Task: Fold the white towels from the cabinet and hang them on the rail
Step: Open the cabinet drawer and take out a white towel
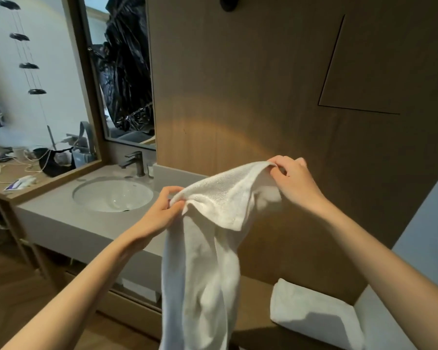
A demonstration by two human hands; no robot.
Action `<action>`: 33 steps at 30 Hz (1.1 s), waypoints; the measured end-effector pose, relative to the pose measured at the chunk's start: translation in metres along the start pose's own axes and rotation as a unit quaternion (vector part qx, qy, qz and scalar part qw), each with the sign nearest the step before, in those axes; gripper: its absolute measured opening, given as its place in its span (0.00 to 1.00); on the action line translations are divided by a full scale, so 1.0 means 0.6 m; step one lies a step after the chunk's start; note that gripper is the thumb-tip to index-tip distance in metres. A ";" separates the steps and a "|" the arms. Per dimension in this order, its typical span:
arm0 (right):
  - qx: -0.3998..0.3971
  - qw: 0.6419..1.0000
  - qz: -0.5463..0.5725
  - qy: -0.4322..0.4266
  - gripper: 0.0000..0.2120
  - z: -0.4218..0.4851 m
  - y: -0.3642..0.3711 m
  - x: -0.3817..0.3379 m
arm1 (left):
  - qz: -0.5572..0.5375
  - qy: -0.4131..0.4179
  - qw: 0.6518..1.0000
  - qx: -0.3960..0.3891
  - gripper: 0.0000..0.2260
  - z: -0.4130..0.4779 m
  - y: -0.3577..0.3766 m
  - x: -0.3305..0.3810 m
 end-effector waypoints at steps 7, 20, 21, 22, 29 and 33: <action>-0.004 0.998 0.041 -0.037 0.15 0.030 0.136 -0.121 | 0.115 0.082 0.990 0.007 0.17 0.031 -0.088 -0.019; -0.043 0.997 0.060 -0.029 0.07 0.154 0.317 -0.254 | 0.101 0.165 0.981 0.008 0.07 0.144 -0.260 -0.005; -0.057 0.997 0.055 -0.025 0.06 0.155 0.324 -0.247 | 0.096 0.163 0.982 0.011 0.09 0.159 -0.274 -0.008; -0.076 0.996 0.047 -0.021 0.05 0.153 0.334 -0.239 | 0.098 0.164 0.982 0.015 0.10 0.173 -0.284 -0.012; -0.148 0.984 -0.065 0.074 0.10 0.119 0.394 -0.098 | 0.137 0.216 0.964 0.076 0.10 0.253 -0.356 -0.003; -0.089 0.990 -0.004 0.109 0.11 0.138 0.400 -0.039 | 0.212 0.271 0.932 0.112 0.08 0.320 -0.411 -0.012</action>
Point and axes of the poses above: each hand's wrist, its own z-axis towards the middle knuckle, its own y-axis out of the palm, x = y × z, the point moved 9 cm from there along z, towards the middle knuckle, and after that the axes turned 10 degrees about -y, right-handed, at the moved point
